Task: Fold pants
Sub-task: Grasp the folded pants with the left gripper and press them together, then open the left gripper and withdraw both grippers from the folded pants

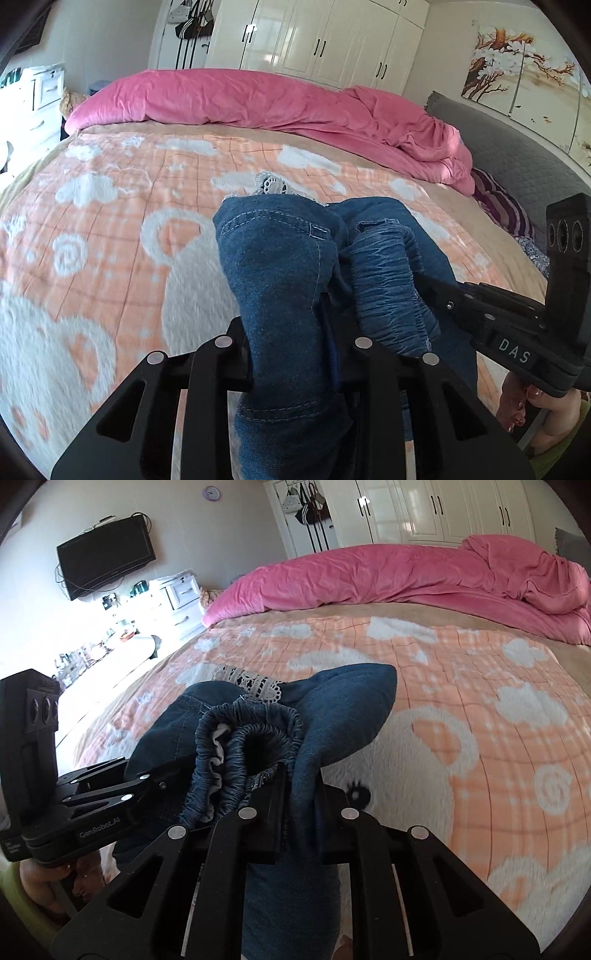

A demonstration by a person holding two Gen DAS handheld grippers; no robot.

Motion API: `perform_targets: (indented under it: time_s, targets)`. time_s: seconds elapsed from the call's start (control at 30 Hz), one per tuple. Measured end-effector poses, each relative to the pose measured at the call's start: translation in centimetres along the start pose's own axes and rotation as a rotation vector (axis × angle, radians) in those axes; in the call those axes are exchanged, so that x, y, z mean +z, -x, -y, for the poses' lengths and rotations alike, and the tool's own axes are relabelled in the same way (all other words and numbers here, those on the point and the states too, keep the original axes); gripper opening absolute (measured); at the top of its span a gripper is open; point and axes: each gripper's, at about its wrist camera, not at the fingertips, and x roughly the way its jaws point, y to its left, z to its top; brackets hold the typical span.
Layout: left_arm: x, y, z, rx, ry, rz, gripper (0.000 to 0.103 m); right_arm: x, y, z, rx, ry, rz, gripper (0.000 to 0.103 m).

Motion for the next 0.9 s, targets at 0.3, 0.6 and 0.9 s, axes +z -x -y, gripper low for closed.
perform_targets:
  time_s: [0.3, 0.6, 0.9]
  targets:
    - [0.4, -6.2, -2.6, 0.020, 0.049, -0.079, 0.032, 0.5, -6.6, 3.3, -0.049, -0.056, -0.103, 0.010]
    - [-0.5, -6.7, -3.9, 0.045, 0.090, -0.096, 0.063, -1.3, -7.6, 6.1, -0.076, -0.190, -0.145, 0.040]
    - [-1.6, -5.2, -4.1, 0.065, 0.095, -0.092, 0.075, -2.3, -5.7, 5.6, -0.145, -0.157, -0.131, 0.052]
